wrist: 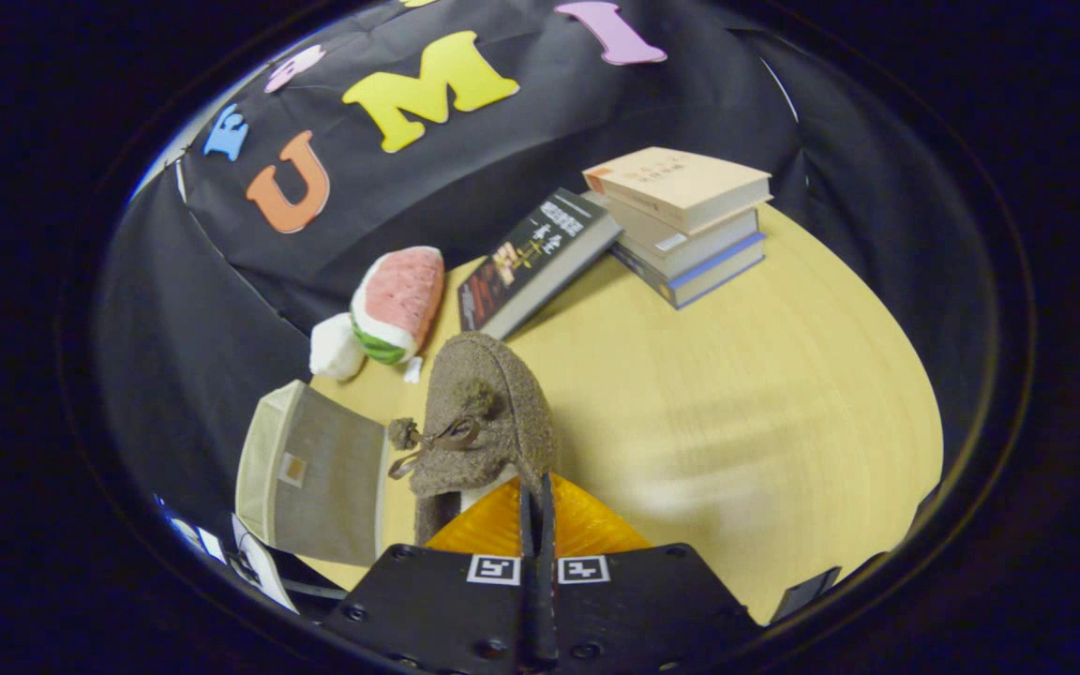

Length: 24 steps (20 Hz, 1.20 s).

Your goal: Open the storage box then place both shoes into the box .Put the left shoe in first, then the right shoe, with the right side of both shoes facing outward in a uniform manner.

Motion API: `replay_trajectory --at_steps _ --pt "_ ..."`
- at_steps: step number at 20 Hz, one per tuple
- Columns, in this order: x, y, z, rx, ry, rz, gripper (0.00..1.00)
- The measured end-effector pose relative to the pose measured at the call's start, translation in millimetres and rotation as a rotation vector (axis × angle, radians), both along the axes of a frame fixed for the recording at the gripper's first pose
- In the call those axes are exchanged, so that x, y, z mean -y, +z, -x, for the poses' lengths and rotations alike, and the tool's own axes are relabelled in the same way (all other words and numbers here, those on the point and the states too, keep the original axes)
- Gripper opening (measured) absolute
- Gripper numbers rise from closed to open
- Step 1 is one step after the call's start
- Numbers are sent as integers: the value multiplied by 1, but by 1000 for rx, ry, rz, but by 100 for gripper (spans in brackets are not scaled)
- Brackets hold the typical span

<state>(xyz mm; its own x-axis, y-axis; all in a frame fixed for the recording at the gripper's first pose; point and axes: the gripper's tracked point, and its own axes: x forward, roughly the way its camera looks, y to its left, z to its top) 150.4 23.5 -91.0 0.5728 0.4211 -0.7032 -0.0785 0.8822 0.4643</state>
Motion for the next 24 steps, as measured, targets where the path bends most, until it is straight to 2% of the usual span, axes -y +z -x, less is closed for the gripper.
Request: replay_trajectory --at_steps 5,9,12,17,24 --pt "-108 90 9 141 74 -24 0" --pt "-199 121 15 155 133 -39 0" --pt "-256 122 21 124 141 -59 0" --pt "-314 99 23 121 99 24 0" --pt "-311 44 25 88 -34 214 0"
